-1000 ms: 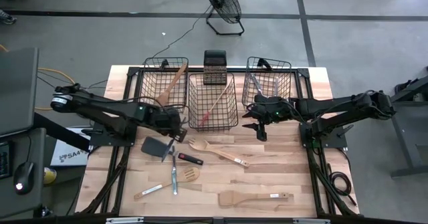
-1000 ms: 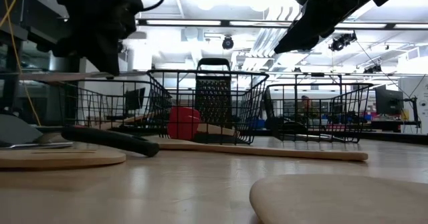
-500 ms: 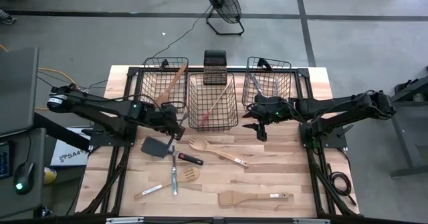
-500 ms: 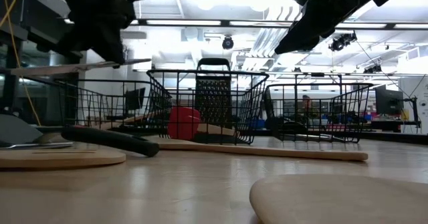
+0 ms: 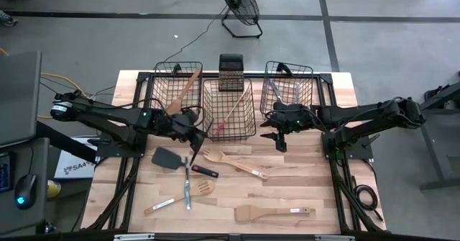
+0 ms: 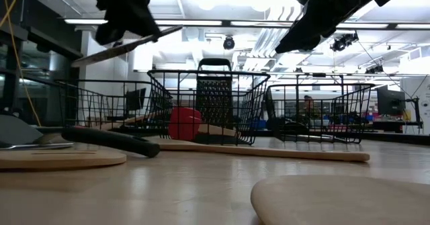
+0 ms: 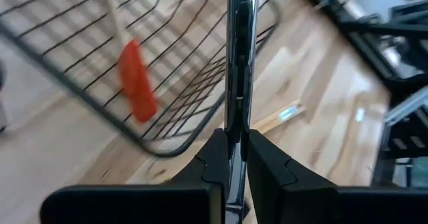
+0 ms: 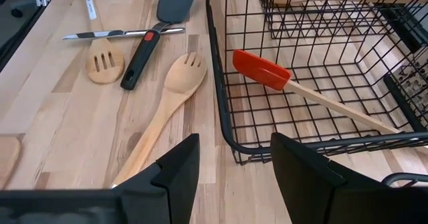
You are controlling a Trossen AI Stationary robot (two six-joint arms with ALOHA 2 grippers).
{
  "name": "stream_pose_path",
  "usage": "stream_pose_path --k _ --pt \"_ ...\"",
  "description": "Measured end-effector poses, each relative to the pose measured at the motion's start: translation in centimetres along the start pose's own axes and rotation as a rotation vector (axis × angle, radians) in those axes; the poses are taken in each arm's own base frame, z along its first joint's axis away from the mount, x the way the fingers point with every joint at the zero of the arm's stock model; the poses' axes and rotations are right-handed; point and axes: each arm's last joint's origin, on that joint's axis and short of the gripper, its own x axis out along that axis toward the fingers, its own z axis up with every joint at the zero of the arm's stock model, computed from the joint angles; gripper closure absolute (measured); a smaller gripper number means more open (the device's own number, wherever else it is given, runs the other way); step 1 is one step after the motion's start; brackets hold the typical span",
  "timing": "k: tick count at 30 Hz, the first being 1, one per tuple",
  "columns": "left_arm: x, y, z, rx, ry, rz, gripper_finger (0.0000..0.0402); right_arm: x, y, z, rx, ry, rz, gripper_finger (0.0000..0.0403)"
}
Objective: Pick & Place Kitchen Items
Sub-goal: Put the silver table knife into the right wire basket
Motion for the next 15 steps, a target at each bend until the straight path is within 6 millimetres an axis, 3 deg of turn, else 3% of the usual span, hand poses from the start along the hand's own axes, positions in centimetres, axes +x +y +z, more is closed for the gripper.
stream_pose_path --k 15 --pt "-0.1 -2.6 2.8 0.318 -0.395 -0.11 0.0373 0.0 0.0 0.6 -0.002 -0.065 0.013 0.0227"
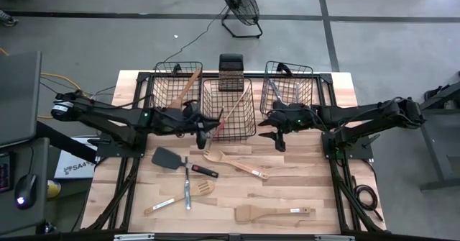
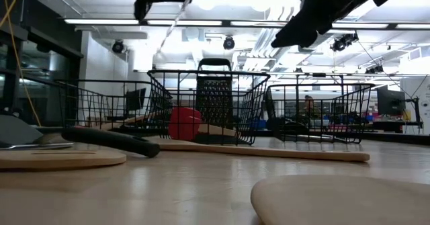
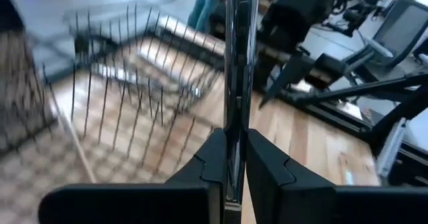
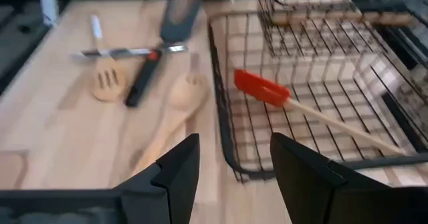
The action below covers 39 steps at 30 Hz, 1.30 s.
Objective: Pick & Place Kitchen Items
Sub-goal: Put the silver table knife into the right wire basket
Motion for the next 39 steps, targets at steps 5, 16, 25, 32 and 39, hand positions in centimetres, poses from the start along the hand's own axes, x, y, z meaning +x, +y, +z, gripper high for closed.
stream_pose_path --k 5,16,25,32,39 --pt "1.5 -0.6 -0.2 0.103 -0.057 -0.012 0.0374 0.0 0.2 0.9 -0.01 -0.09 0.07 0.0227" --pt "3.3 -1.7 0.5 0.197 -0.249 -0.062 0.0374 0.5 1.0 1.7 -0.041 -0.182 0.117 0.0227" --pt "3.5 -1.9 0.9 0.254 -0.318 -0.067 0.0374 0.9 1.0 2.0 -0.031 -0.224 0.12 0.0227" --pt "3.8 -2.1 0.9 0.303 -0.353 -0.065 0.0374 1.5 1.0 2.3 -0.005 -0.262 0.128 0.0227" --pt "4.6 -2.3 0.5 0.349 -0.383 -0.078 0.0374 2.3 1.0 2.1 -0.01 -0.252 0.128 0.0227"
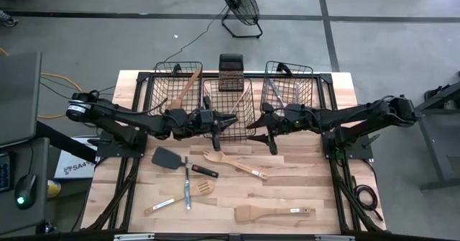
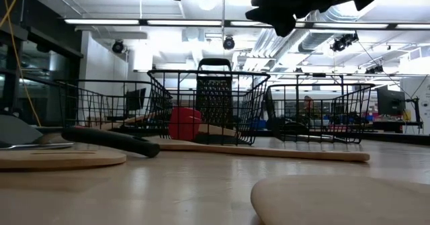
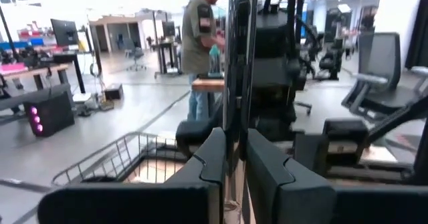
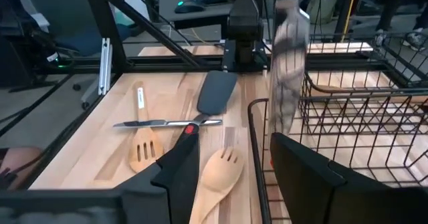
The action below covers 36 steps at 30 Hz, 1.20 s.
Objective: Pick & Place Kitchen Items
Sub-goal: Put the silver table knife into the right wire basket
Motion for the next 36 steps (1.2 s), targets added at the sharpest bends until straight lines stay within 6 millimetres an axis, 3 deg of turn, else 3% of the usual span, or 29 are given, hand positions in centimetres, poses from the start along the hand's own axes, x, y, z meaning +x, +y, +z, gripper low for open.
stream_pose_path --k 19,36 --pt "0.6 -0.4 -0.9 0.011 0.006 -0.025 0.0374 -1.0 0.5 1.8 -0.073 -0.146 0.133 0.0227" --pt "0.6 -0.5 -0.5 0.037 -0.036 -0.07 0.0374 -1.2 0.5 3.1 -0.101 -0.291 0.106 0.0227"
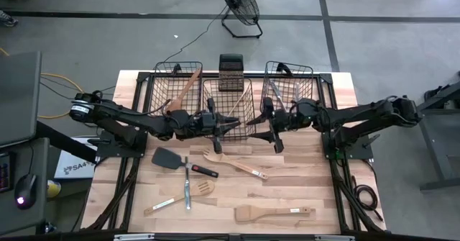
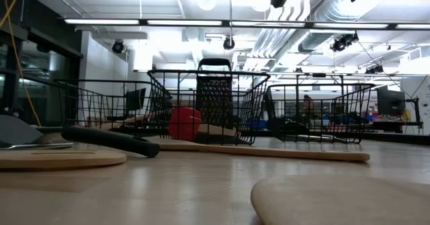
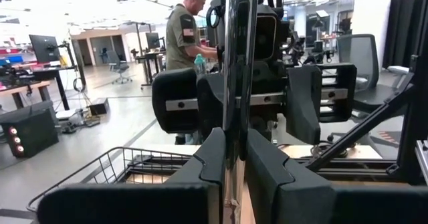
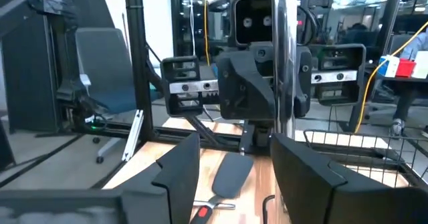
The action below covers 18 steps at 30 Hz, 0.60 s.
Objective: Pick & Place Kitchen Items
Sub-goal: Put the silver table knife into the right wire basket
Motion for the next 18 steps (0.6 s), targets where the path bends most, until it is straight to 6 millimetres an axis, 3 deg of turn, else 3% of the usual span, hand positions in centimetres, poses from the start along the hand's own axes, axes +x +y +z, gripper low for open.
stream_pose_path --k 13,18 --pt "0.0 0.0 -0.1 0.003 0.004 -0.012 0.0374 0.0 -0.1 1.6 -0.124 -0.178 -0.029 0.0227" --pt "0.0 0.0 -0.1 0.003 0.006 -0.013 0.0374 0.4 -0.9 1.3 -0.149 -0.203 -0.108 0.0227"
